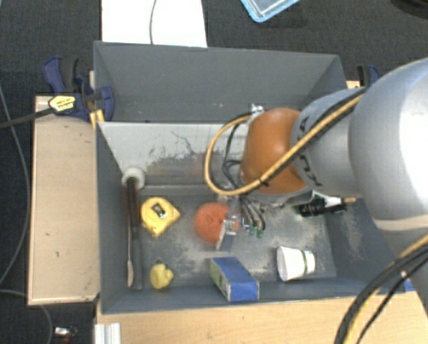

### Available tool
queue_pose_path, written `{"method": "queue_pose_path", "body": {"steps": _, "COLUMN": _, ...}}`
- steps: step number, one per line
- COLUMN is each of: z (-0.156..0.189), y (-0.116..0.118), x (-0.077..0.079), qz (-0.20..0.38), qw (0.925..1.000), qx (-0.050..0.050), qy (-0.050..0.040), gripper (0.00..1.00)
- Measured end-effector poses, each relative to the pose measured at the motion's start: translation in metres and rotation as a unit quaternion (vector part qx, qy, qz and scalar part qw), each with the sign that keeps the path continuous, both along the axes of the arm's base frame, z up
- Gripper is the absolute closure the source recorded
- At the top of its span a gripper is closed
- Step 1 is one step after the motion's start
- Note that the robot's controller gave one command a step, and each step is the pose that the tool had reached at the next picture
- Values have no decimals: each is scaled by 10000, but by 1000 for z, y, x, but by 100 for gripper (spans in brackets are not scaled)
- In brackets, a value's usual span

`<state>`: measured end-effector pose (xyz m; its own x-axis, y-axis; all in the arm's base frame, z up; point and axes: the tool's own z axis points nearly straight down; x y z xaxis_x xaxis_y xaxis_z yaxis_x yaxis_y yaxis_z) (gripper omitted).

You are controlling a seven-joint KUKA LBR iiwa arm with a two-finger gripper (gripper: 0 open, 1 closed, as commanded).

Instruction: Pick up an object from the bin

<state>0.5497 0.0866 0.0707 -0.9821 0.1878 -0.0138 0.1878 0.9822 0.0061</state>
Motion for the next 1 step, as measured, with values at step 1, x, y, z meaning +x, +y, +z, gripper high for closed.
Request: {"method": "queue_pose_path", "body": {"steps": 1, "z": 18, "y": -3, "x": -1, "qz": -749, "qw": 9972, "qx": -5, "qy": 56, "gripper": 0}}
